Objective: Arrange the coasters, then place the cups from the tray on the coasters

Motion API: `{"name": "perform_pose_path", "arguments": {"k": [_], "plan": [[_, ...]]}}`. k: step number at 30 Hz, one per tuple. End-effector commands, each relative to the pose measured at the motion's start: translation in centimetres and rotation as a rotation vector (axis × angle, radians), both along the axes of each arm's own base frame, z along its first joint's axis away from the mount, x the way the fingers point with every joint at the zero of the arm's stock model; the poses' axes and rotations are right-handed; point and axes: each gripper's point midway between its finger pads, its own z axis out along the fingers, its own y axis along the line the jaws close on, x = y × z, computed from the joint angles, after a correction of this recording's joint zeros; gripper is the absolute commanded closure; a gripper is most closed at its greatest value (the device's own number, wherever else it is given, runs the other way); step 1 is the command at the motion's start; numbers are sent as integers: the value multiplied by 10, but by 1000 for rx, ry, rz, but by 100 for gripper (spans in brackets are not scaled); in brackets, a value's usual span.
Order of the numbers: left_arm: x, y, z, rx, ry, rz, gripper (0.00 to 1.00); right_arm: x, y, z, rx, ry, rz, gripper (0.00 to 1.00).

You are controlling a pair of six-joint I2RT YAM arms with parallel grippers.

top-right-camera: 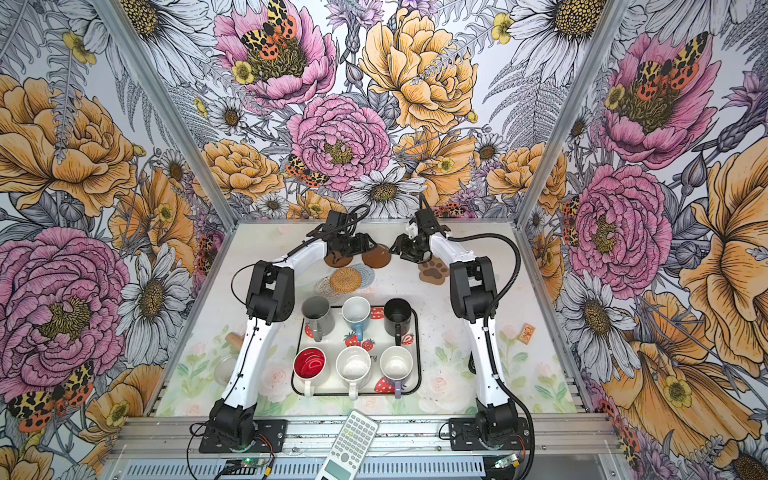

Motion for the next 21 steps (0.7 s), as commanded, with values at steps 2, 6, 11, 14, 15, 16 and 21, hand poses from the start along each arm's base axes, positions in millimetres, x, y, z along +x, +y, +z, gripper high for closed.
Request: {"name": "perform_pose_path", "arguments": {"k": [2, 6, 11, 14, 15, 16, 21], "plan": [[-22, -15, -22, -18, 79, -55, 34, -11, 7, -16, 0, 39, 19, 46], [-33, -23, -25, -24, 100, -81, 36, -17, 7, -22, -5, 55, 25, 50], [-46, -33, -27, -29, 120, -112, 37, -29, 3, -27, -31, 71, 25, 56], [-55, -40, -28, -27, 129, -135, 38, -36, -2, -26, -55, 72, 27, 58], [-58, -43, -28, -23, 131, -142, 38, -39, -3, -26, -58, 73, 29, 58], [-60, -43, -29, -20, 135, -144, 38, -42, -4, -24, -61, 73, 31, 58], [-71, -51, -28, -15, 145, -165, 39, -51, -10, -26, -76, 81, 29, 59]]}}
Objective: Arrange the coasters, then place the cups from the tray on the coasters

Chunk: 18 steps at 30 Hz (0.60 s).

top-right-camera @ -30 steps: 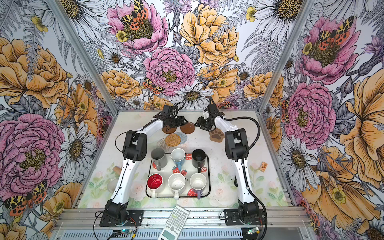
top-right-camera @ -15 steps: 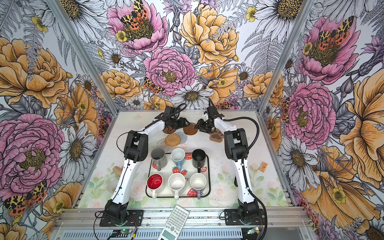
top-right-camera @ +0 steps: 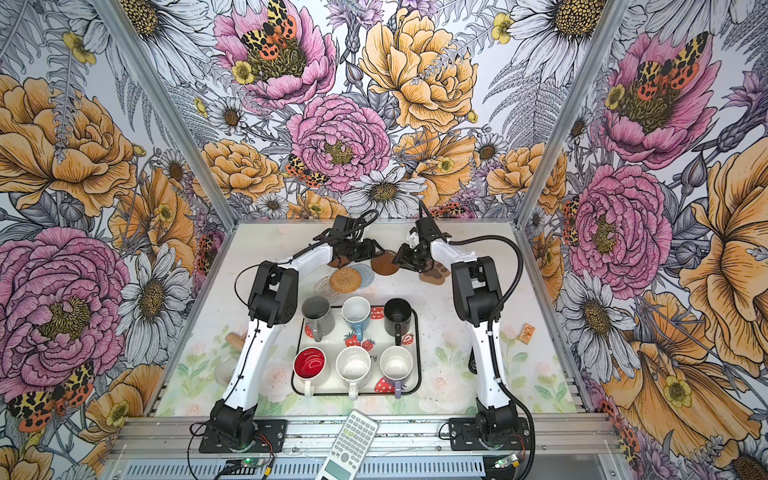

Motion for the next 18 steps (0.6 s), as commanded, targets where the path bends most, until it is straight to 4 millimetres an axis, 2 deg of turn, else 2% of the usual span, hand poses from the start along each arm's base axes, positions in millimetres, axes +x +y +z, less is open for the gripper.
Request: {"name": "perform_pose_path", "arguments": {"k": [1, 7, 18], "plan": [[-43, -19, -24, 28, 124, -77, 39, -17, -5, -11, -50, 37, 9, 59], [-56, -30, -25, 35, 136, -99, 39, -23, -19, -14, -57, 50, -14, 59], [-64, -54, -30, 21, 156, -112, 39, -24, -53, -16, -67, 56, -74, 59]]}}
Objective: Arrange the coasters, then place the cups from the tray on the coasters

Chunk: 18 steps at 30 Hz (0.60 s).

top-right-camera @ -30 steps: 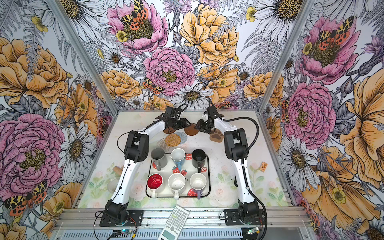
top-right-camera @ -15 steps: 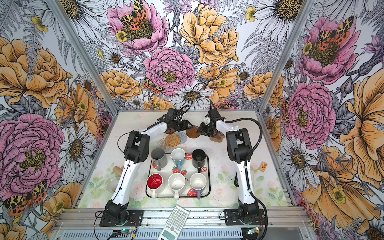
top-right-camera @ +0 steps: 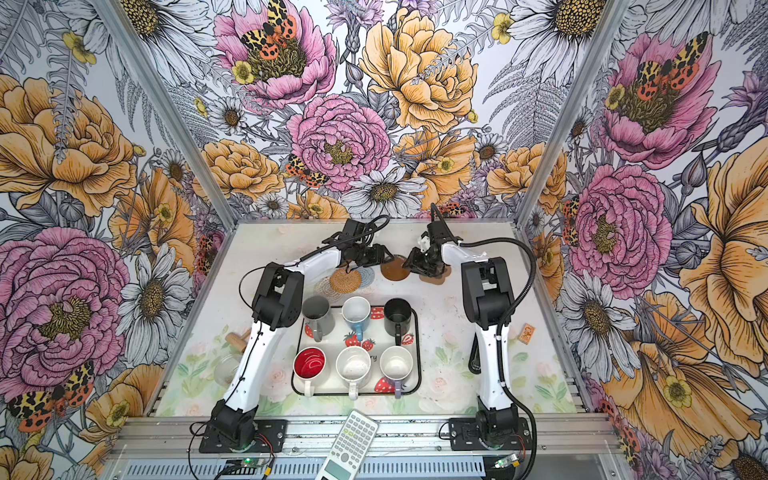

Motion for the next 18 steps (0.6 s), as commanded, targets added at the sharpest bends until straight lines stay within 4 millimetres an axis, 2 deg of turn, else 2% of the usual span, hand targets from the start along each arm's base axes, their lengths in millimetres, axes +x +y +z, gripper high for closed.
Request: {"name": "perform_pose_path", "arguments": {"k": [1, 18], "plan": [[-36, -22, -32, 20, 134, -54, 39, -10, -16, -15, -54, 35, -17, 60], [-40, -42, -39, 3, 157, -60, 39, -10, -57, -24, -56, 55, -72, 59]]}}
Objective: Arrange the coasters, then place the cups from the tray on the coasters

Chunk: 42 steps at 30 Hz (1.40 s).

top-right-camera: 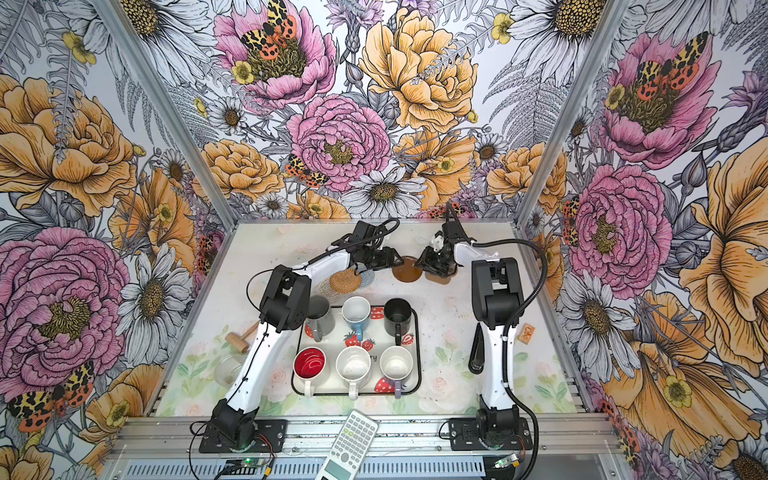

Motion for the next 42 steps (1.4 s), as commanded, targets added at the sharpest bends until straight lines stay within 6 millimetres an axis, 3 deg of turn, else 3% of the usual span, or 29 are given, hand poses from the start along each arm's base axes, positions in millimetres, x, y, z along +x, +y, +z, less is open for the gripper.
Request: {"name": "perform_pose_path", "arguments": {"k": [1, 9, 25, 36, 42], "plan": [[-26, -11, -39, 32, 118, -29, 39, -17, -15, -23, -52, 72, -15, 59], [-25, -12, -42, 31, 126, -24, 39, -14, -23, -12, -33, 56, -29, 58], [-11, -2, -25, 26, 87, 5, 39, -11, -24, 25, 0, -9, -30, 53], [-16, -11, -22, 19, 84, -10, 39, -14, -29, 75, 32, -102, -28, 52], [-21, -17, -24, 19, 89, -20, 39, -24, -52, 85, 17, -121, -67, 51]]}}
